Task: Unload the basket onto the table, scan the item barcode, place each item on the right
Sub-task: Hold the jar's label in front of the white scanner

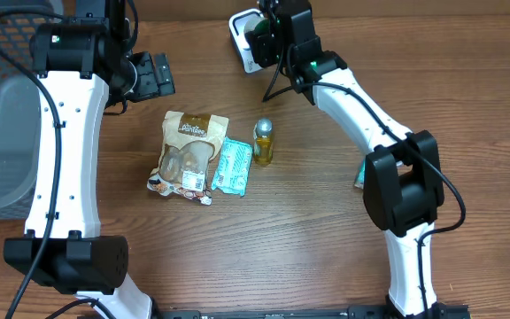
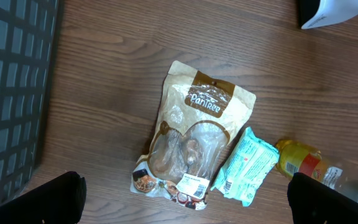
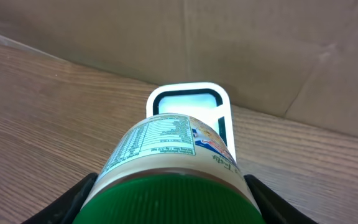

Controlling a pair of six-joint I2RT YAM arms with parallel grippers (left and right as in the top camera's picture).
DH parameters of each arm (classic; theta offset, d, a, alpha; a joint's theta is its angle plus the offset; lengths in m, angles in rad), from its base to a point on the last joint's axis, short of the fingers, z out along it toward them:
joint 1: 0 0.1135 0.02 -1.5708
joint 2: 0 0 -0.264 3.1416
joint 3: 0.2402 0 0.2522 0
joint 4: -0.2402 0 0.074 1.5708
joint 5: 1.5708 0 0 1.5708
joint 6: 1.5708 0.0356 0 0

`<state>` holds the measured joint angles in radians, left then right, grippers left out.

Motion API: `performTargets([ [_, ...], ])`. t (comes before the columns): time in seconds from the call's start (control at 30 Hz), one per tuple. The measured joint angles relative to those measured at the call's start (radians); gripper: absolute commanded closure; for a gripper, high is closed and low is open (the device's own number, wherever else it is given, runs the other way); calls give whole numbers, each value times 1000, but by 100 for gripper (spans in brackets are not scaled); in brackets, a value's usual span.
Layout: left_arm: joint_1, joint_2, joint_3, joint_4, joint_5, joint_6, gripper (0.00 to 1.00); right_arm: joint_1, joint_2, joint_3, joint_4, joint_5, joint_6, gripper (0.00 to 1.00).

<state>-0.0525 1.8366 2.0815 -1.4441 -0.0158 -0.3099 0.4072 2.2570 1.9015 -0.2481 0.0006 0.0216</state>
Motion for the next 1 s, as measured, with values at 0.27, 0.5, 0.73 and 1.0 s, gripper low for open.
performTargets([
  [0.27, 0, 0, 0, 0, 0, 0, 0, 0, 14, 0, 75, 0, 2, 89],
  [0.5, 0, 0, 0, 0, 0, 0, 1, 0, 14, 0, 158, 0, 4, 90],
  [0.73, 0, 0, 0, 0, 0, 0, 0, 0, 15, 0, 255, -1, 41, 90],
  [1.0, 0, 0, 0, 0, 0, 0, 1, 0, 66, 0, 365, -1, 77, 90],
])
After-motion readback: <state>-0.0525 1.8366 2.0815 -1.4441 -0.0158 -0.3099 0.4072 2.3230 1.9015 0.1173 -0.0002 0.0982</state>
